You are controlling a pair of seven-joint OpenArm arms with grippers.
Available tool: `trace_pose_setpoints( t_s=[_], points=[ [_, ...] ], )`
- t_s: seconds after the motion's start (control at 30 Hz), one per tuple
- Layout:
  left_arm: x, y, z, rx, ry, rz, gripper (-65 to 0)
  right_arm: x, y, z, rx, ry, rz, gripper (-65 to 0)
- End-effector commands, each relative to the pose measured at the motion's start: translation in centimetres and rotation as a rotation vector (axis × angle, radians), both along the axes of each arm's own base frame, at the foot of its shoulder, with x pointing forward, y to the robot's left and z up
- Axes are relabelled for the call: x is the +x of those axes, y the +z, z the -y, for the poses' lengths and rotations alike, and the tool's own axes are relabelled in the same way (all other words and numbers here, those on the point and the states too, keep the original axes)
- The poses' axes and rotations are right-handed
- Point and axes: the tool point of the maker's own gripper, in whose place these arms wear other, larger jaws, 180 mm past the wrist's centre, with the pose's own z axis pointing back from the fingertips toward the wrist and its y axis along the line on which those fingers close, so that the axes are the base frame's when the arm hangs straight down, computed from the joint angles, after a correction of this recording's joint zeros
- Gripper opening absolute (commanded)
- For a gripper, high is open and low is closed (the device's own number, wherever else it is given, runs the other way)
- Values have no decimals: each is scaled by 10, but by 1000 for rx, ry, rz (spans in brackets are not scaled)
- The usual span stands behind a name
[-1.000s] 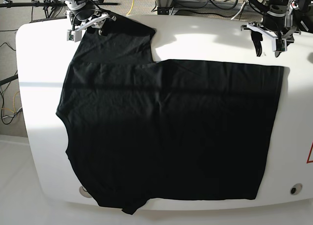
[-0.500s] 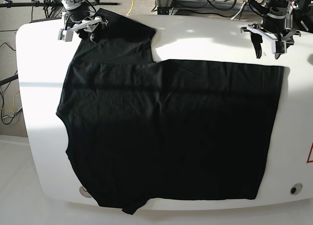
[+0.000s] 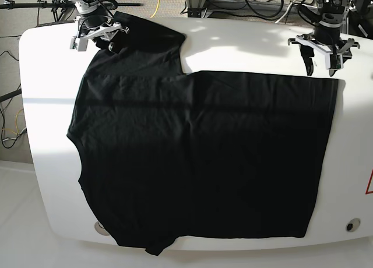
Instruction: Fold the T-shirt properly
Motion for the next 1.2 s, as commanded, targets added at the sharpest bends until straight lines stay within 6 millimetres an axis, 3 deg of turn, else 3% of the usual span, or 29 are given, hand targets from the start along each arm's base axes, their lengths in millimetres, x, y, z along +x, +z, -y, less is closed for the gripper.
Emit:
trace_pose_setpoints(
  t_s=[0.0, 0.37, 0.7, 0.9, 1.1, 1.17],
  points=[
    [1, 7, -2, 8, -4, 24, -314, -1, 1, -2, -5, 24, -13, -358],
    [5, 11, -1, 10, -8, 39, -314, 3, -2, -6, -12, 67, -35, -356],
    [3, 9, -3, 12, 1, 34, -309, 4, -6, 3, -83, 90, -38, -347],
    [7, 2, -16, 6, 40, 24, -305, 5, -8, -6, -47, 99, -44, -356],
    [16, 1, -24, -15, 70, 38, -294, 5, -8, -6, -40, 94, -43, -450],
    [21, 1, -29, -34, 82, 52, -289, 8, -6, -1, -61, 90, -33, -539]
  ],
)
